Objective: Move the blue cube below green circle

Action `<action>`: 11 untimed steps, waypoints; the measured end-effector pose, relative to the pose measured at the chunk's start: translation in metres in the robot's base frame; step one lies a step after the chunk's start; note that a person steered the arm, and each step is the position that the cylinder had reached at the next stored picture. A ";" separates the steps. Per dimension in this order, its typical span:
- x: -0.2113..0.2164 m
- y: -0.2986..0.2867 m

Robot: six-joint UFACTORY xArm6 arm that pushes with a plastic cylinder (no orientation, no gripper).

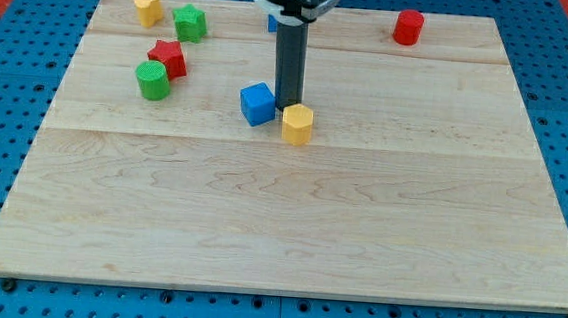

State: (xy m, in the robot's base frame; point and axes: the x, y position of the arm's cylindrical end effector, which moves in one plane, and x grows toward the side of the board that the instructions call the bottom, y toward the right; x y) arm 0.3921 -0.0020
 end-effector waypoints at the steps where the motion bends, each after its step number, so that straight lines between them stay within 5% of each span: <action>1: 0.007 -0.052; 2: -0.005 -0.100; 4: -0.049 -0.065; 9: 0.001 -0.145; 11: -0.013 -0.119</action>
